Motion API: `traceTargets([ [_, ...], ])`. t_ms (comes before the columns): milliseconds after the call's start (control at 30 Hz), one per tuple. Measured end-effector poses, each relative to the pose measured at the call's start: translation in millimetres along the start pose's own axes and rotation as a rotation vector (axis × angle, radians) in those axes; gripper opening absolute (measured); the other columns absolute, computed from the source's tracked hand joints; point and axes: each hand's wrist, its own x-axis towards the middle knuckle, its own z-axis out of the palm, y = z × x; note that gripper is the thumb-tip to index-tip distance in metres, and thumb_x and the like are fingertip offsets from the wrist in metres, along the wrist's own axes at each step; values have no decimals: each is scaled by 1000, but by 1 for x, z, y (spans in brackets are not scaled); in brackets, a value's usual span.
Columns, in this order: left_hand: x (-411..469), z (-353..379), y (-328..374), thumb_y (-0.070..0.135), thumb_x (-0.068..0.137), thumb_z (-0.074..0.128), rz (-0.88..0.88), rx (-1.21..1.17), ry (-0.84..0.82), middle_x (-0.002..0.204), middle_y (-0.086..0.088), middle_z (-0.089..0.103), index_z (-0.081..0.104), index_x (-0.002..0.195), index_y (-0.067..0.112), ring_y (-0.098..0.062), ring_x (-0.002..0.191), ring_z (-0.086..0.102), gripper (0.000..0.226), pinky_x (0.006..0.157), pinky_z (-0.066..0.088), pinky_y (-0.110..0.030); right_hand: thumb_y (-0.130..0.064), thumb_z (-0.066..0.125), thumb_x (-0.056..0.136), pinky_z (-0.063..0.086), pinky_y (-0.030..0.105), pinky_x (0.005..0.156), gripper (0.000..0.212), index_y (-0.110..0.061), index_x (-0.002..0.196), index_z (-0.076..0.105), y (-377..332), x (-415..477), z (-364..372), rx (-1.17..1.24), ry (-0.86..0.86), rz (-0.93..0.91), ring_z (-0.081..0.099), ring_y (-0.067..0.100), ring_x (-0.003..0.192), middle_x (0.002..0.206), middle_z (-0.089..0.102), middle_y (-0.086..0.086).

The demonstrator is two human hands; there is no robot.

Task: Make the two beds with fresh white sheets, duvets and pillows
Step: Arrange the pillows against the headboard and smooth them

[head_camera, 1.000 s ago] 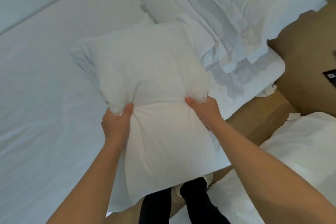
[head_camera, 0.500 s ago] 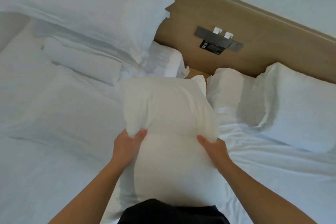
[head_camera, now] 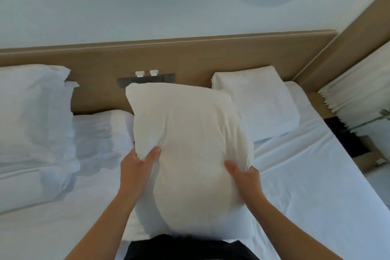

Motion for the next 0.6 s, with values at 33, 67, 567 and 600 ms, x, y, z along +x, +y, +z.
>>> traceTargets([
  [33,6,13,20,38,87,67,39,-19,-12,107,0,68,63,121,18,-25,99,62,39,86,49,-38,-30,78,81,46,24,58,23,-22,80,57,-10,5,-10,30,35,-13,63,12,74,80,66,-3],
  [67,12,28,39,39,87,67,77,-31,-33,107,1,68,63,121,18,-23,99,62,39,88,50,-39,-30,79,80,48,26,61,22,-21,83,59,-21,10,-20,55,75,-26,64,14,75,81,68,-2],
  [567,224,337,335,47,85,67,689,164,-688,84,8,64,61,89,20,-21,89,63,28,79,51,-34,-38,74,83,44,30,76,39,-13,110,59,-179,187,-97,598,817,-15,58,7,80,91,63,-7],
  [600,241,361,353,49,85,66,717,200,-709,90,2,68,63,94,15,-25,91,64,35,81,52,-38,-38,74,84,43,29,78,41,-14,113,59,-193,207,-98,627,851,-21,58,8,81,93,63,-7],
])
